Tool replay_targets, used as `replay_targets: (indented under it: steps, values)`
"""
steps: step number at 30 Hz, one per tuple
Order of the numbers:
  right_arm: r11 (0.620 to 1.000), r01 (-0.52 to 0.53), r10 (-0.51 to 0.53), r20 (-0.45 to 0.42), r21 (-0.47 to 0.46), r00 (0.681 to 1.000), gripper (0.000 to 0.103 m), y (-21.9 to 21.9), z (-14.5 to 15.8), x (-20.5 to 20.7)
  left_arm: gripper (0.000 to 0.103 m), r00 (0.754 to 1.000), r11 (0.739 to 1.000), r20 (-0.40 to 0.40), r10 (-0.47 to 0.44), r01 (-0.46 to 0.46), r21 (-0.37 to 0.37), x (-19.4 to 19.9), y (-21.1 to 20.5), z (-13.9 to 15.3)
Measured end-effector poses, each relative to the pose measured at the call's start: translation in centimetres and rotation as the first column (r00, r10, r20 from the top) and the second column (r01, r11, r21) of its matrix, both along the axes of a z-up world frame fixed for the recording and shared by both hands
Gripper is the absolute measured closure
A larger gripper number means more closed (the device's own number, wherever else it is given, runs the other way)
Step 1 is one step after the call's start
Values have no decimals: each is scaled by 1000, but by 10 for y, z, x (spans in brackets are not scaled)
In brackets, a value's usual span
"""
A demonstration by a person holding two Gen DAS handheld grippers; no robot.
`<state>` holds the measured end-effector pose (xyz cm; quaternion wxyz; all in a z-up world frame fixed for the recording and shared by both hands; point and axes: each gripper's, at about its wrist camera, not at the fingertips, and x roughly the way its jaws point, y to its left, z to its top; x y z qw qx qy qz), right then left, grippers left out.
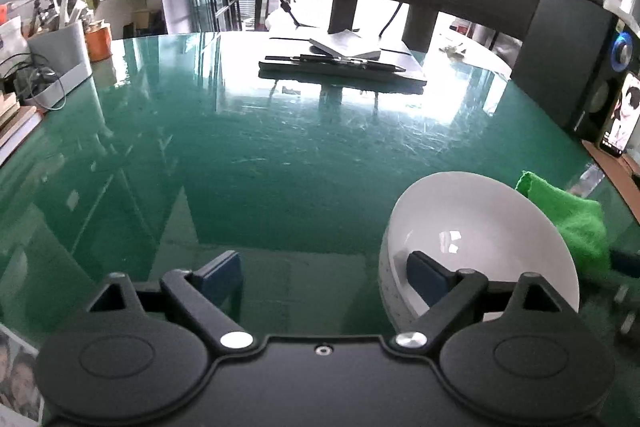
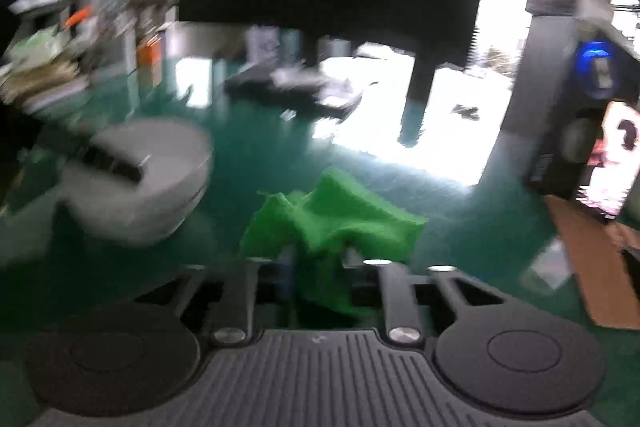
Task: Clean bowl
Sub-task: 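Set the white bowl on the table with the left gripper while the right gripper drops the cloth beside it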
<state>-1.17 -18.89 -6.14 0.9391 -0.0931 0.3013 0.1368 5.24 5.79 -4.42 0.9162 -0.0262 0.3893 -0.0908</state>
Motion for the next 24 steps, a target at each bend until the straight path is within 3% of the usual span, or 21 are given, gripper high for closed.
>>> replay_targets:
  steps: [3, 5, 8, 11, 14, 16, 19, 24]
  values:
    - [999, -30, 30, 15, -17, 999, 21, 6, 5, -6, 13, 999, 1000, 26, -23, 23, -7, -10, 0, 8]
    - [999, -32, 33, 41, -25, 999, 14, 8, 12, -13, 11, 998, 999, 59, -34, 34, 2, -19, -1, 17]
    - [999, -27, 26, 68, 21, 997, 1, 3, 24, -31, 0, 991, 998, 120, -58, 55, 25, -34, -5, 31]
    - [989, 25, -33, 54, 145, 998, 0, -10, 33, -45, 0, 981, 990, 164, -108, 92, 103, -50, -22, 42]
    - [950, 139, -127, -61, 281, 990, 0, -24, 35, -44, 0, 975, 979, 167, -149, 122, 164, -64, -42, 46]
    - [931, 206, -173, -134, 302, 976, 0, -27, 34, -41, 0, 977, 978, 150, -149, 124, 166, -71, -49, 47]
    - [900, 338, -275, -244, 274, 930, 0, -27, 36, -39, 0, 988, 984, 107, -114, 97, 148, -79, -55, 50]
    - [872, 406, -356, -215, 273, 909, 0, -23, 41, -56, 0, 996, 999, 89, -24, 20, 51, -88, -47, 54]
